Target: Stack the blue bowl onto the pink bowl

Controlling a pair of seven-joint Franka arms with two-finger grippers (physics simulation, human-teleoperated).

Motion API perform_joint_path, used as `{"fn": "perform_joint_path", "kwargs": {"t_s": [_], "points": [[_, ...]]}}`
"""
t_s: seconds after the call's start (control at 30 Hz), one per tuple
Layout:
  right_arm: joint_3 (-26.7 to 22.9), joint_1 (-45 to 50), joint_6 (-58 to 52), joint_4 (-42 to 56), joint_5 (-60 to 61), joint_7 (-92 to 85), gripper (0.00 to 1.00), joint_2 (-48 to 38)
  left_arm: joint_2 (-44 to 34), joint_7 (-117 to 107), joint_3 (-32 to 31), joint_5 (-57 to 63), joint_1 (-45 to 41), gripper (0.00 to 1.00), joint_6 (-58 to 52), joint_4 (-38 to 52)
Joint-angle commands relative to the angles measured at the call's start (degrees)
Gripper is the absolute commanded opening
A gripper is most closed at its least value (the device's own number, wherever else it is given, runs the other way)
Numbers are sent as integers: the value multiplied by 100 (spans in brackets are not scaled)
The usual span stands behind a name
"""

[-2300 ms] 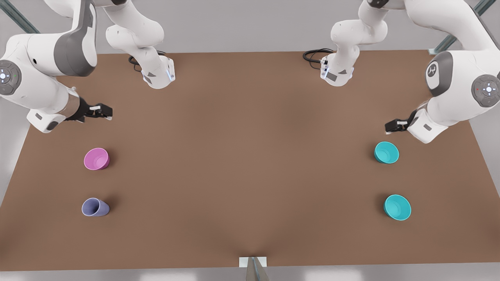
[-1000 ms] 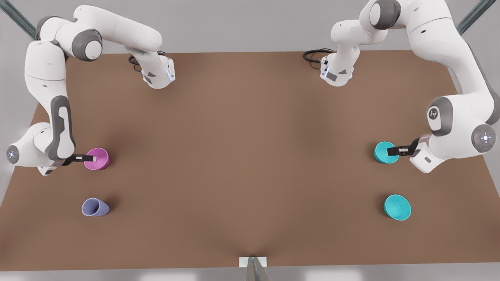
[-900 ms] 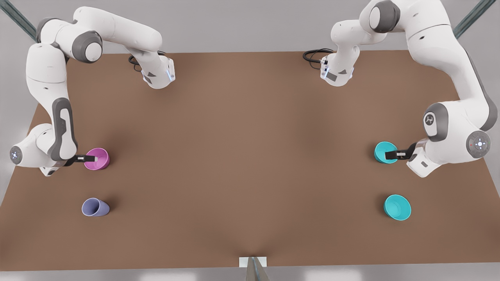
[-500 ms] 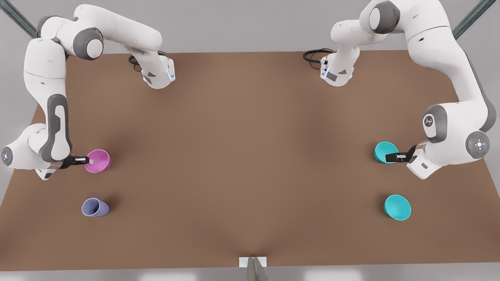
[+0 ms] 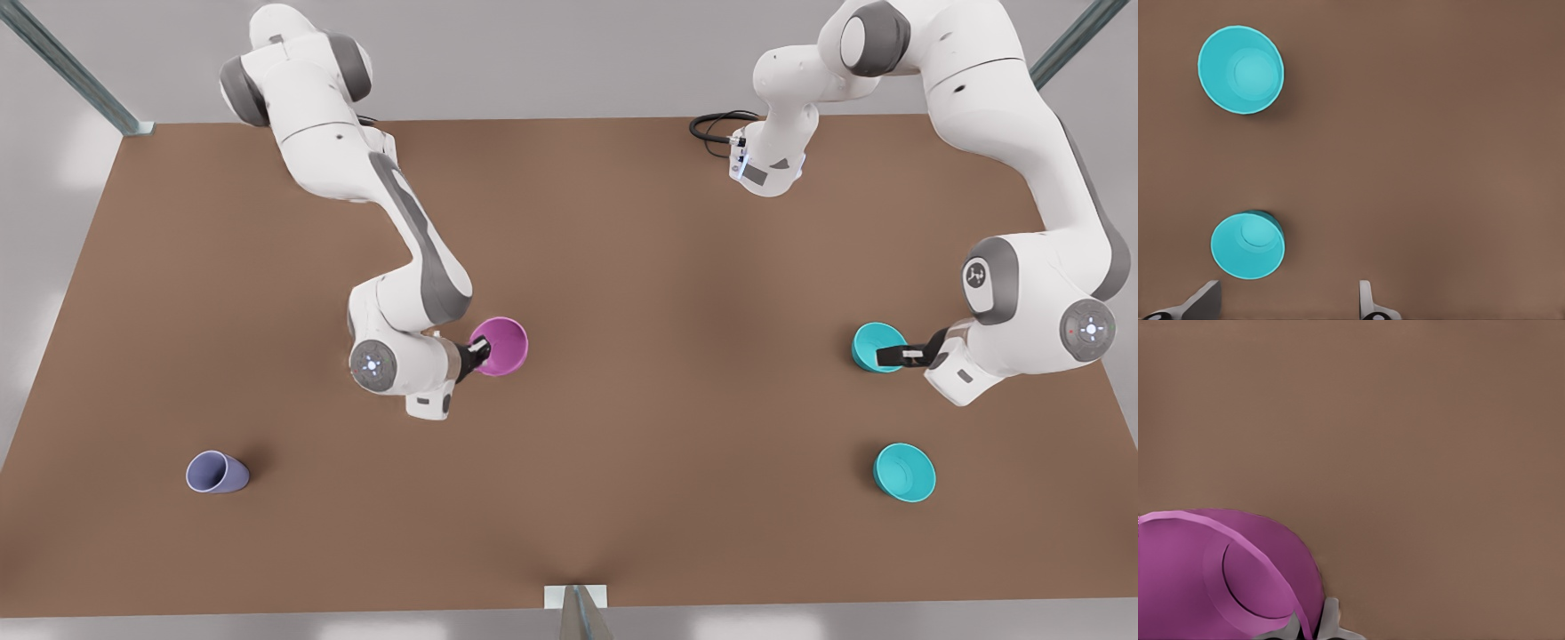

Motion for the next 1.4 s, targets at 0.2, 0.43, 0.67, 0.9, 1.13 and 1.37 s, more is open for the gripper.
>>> {"fn": "perform_joint_path", "kwargs": {"t_s": [0.2, 0.43, 0.67, 0.9, 1.13, 1.37], "points": [[-15, 549, 1505, 492, -275, 6325, 21, 1115, -5, 43, 2, -6, 33, 100, -44, 74], [-24, 742, 1831, 474, -310, 6421, 21, 1370, 399, 718, 2, -129, 648, 100, 852, -690], [-33, 813, 1682, 404, -495, 6588, 100, 1125, 425, 2724, 54, -278, 1413, 100, 2952, -2457], [-288, -760, -1517, 456, -600, 4595, 100, -282, 618, 3330, 160, -287, 1580, 100, 3481, -2747], [-332, -1473, -4180, 2065, -1558, 1825, 100, -1125, 786, 3313, 160, -349, 1589, 68, 3481, -3029], [29, -1719, -3145, 229, -2165, 1834, 100, -3015, 759, 3313, 151, -481, 1598, 21, 3419, -3029]]}}
